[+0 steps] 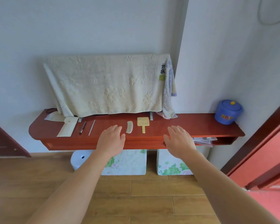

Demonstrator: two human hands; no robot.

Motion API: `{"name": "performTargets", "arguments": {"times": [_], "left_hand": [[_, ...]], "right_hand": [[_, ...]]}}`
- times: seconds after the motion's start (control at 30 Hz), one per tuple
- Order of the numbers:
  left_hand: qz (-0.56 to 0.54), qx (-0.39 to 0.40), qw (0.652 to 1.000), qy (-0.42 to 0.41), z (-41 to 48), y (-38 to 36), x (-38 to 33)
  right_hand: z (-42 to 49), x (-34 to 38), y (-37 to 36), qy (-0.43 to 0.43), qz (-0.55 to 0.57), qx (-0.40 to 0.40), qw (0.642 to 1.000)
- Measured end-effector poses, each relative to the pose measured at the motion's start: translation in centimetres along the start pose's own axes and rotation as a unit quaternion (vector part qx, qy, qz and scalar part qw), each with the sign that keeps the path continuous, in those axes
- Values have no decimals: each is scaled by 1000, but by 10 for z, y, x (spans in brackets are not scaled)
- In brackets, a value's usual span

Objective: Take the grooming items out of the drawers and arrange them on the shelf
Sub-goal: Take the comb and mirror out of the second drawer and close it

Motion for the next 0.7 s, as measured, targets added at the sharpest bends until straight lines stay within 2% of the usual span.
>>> {"name": "performTargets", "arguments": {"times": [0.7], "left_hand": [[11, 20, 998, -59, 12, 5, 84]], "right_hand": [[5, 89, -29, -48, 10, -4, 999]]}}
Point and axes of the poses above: each hand's wrist, its own z-axis towards the middle knuckle, its own y-axis out of the back of the hand, x = y × z, the point moved 1 cm from there along z, towards the middle knuckle, and after that the axes turned 13 degrees about x, right-handed, at the moved point
